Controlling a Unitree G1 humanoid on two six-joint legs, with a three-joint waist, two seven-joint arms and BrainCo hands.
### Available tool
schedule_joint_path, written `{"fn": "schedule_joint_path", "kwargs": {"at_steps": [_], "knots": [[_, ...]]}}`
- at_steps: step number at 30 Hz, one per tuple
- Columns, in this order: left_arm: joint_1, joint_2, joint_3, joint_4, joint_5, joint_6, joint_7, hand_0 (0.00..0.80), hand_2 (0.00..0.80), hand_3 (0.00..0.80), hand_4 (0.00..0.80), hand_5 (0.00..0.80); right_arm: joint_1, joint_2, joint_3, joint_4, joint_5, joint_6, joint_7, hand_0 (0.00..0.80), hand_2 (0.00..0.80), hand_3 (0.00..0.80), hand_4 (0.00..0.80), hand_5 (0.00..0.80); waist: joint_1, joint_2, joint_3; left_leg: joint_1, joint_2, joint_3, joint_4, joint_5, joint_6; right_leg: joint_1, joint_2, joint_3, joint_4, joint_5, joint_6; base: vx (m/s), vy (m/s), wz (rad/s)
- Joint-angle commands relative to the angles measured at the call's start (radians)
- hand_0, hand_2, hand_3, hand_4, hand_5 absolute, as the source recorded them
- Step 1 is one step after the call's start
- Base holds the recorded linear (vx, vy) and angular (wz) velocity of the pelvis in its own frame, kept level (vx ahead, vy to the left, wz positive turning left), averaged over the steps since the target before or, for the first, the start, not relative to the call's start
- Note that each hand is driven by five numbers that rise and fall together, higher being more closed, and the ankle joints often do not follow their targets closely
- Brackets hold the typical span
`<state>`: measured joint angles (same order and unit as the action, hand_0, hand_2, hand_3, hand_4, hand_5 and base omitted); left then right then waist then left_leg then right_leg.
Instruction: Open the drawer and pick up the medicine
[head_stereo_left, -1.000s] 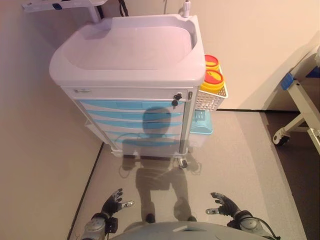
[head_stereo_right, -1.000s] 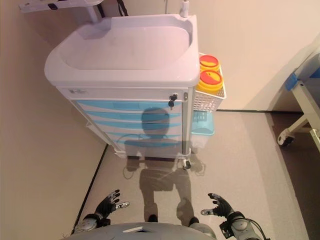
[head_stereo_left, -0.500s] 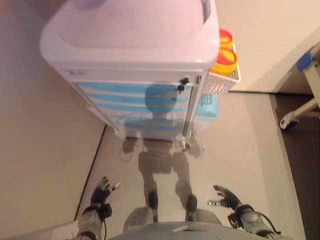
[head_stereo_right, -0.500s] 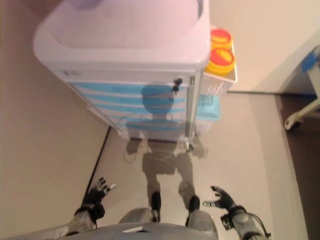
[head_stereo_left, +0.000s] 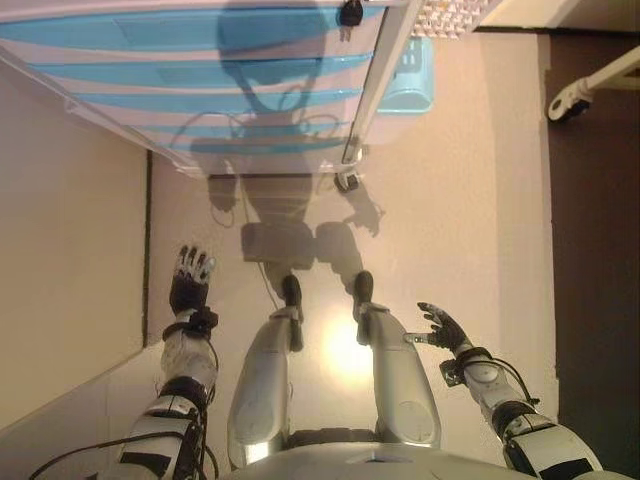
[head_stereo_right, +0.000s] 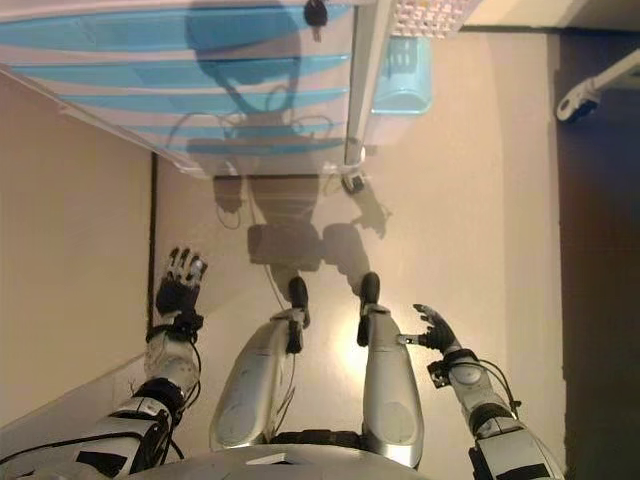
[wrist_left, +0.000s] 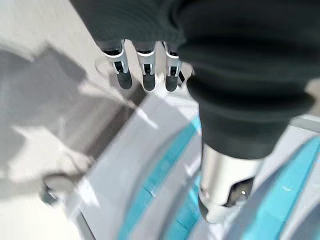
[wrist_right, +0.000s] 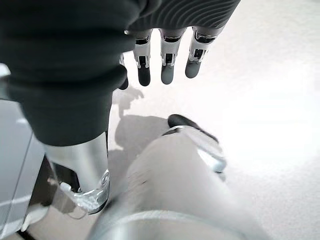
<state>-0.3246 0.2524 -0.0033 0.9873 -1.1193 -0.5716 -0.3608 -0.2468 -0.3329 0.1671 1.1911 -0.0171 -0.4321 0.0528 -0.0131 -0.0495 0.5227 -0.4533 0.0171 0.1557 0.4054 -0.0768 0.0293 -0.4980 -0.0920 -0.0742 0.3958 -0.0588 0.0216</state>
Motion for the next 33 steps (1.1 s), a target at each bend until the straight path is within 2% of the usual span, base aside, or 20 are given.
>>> {"fn": "schedule_joint_path", "kwargs": {"at_steps": [1, 5, 6, 7, 13, 14, 15, 21, 26, 30, 33], "knots": [[0.006, 0.027, 0.019, -0.089, -0.143, -0.039, -0.075, 0.000, 0.000, 0.000, 0.000, 0.000, 0.043, -0.022, 0.054, -0.053, 0.043, -0.021, 0.002, 0.000, 0.000, 0.000, 0.000, 0.000, -0.020, -0.016, -0.038, -0.038, -0.044, -0.004, 0.018, -0.088, 0.081, -0.044, 0.033, -0.025, 0.017, -0.003, 0.006, 0.010, 0.016, -0.19], [-0.040, 0.049, 0.025, -0.146, -0.245, -0.020, -0.137, 0.000, 0.000, 0.000, 0.000, 0.000, 0.047, -0.029, 0.072, -0.093, 0.068, -0.010, 0.003, 0.000, 0.000, 0.000, 0.000, 0.000, -0.033, -0.037, -0.022, -0.073, -0.045, -0.006, 0.051, -0.101, 0.081, -0.070, 0.049, -0.008, 0.013, 0.011, 0.006, 0.045, 0.016, -0.20], [-0.054, 0.056, 0.024, -0.167, -0.275, -0.016, -0.158, 0.000, 0.000, 0.000, 0.000, 0.000, 0.050, -0.031, 0.079, -0.106, 0.078, -0.007, 0.000, 0.000, 0.000, 0.000, 0.000, 0.000, -0.036, -0.036, -0.019, -0.071, -0.046, -0.016, 0.065, -0.136, 0.076, -0.069, 0.057, 0.001, 0.020, -0.011, 0.012, 0.012, 0.015, -0.25], [-0.062, 0.060, 0.026, -0.176, -0.290, -0.013, -0.168, 0.000, 0.000, 0.000, 0.000, 0.000, 0.050, -0.033, 0.080, -0.116, 0.081, -0.003, 0.000, 0.000, 0.000, 0.000, 0.000, 0.000, -0.040, -0.044, -0.014, -0.088, -0.047, -0.005, 0.066, -0.107, 0.080, -0.081, 0.054, -0.001, 0.008, 0.019, 0.005, 0.020, 0.027, -0.17], [-0.154, 0.111, 0.048, -0.249, -0.434, 0.031, -0.246, 0.000, 0.000, 0.000, 0.000, 0.000, 0.068, -0.048, 0.112, -0.189, 0.103, 0.032, -0.002, 0.000, 0.000, 0.000, 0.000, 0.000, -0.065, -0.061, -0.004, -0.135, -0.049, -0.002, 0.128, -0.131, 0.080, -0.111, 0.068, 0.021, 0.011, 0.030, -0.002, 0.022, 0.024, -0.16], [-0.173, 0.122, 0.051, -0.258, -0.450, 0.041, -0.252, 0.000, 0.000, 0.000, 0.000, 0.000, 0.072, -0.050, 0.118, -0.194, 0.104, 0.033, -0.001, 0.000, 0.000, 0.000, 0.000, 0.000, -0.066, -0.057, -0.007, -0.128, -0.045, -0.012, 0.140, -0.166, 0.076, -0.107, 0.076, 0.029, 0.024, 0.003, 0.004, 0.129, 0.034, -0.16], [-0.194, 0.135, 0.052, -0.267, -0.471, 0.051, -0.257, 0.000, 0.000, 0.000, 0.000, 0.000, 0.075, -0.051, 0.123, -0.201, 0.106, 0.036, -0.001, 0.000, 0.000, 0.000, 0.000, 0.000, -0.070, -0.059, -0.007, -0.132, -0.043, -0.011, 0.147, -0.170, 0.076, -0.110, 0.078, 0.032, 0.026, 0.003, 0.003, 0.125, 0.027, -0.15], [-0.359, 0.228, 0.041, -0.290, -0.539, 0.113, -0.221, 0.000, 0.000, 0.000, 0.000, 0.000, 0.087, -0.061, 0.167, -0.225, 0.123, 0.040, -0.003, 0.000, 0.000, 0.000, 0.000, 0.000, -0.096, -0.067, -0.011, -0.152, -0.031, -0.003, 0.180, -0.185, 0.079, -0.126, 0.086, 0.051, 0.037, 0.006, -0.001, 0.026, 0.002, -0.08], [-0.480, 0.287, 0.018, -0.296, -0.577, 0.115, -0.179, 0.000, 0.000, 0.000, 0.000, 0.000, 0.095, -0.066, 0.201, -0.233, 0.137, 0.033, -0.015, 0.000, 0.000, 0.000, 0.000, 0.000, -0.112, -0.073, -0.015, -0.160, -0.026, 0.001, 0.197, -0.196, 0.079, -0.133, 0.089, 0.062, 0.038, 0.008, -0.003, 0.015, -0.002, -0.03], [-0.570, 0.333, -0.009, -0.307, -0.578, 0.123, -0.090, 0.000, 0.000, 0.000, 0.000, 0.000, 0.102, -0.071, 0.222, -0.233, 0.139, 0.031, -0.026, 0.000, 0.000, 0.000, 0.000, 0.000, -0.122, -0.071, -0.014, -0.161, -0.024, 0.005, 0.207, -0.202, 0.076, -0.131, 0.088, 0.068, 0.034, 0.010, -0.003, 0.000, 0.000, 0.00], [-0.611, 0.352, -0.029, -0.313, -0.565, 0.125, -0.076, 0.000, 0.000, 0.000, 0.000, 0.000, 0.105, -0.077, 0.231, -0.232, 0.137, 0.029, -0.029, 0.000, 0.000, 0.000, 0.000, 0.000, -0.127, -0.068, -0.012, -0.161, -0.024, 0.005, 0.214, -0.204, 0.073, -0.130, 0.085, 0.070, 0.036, 0.009, -0.003, 0.000, 0.000, 0.00]]}}
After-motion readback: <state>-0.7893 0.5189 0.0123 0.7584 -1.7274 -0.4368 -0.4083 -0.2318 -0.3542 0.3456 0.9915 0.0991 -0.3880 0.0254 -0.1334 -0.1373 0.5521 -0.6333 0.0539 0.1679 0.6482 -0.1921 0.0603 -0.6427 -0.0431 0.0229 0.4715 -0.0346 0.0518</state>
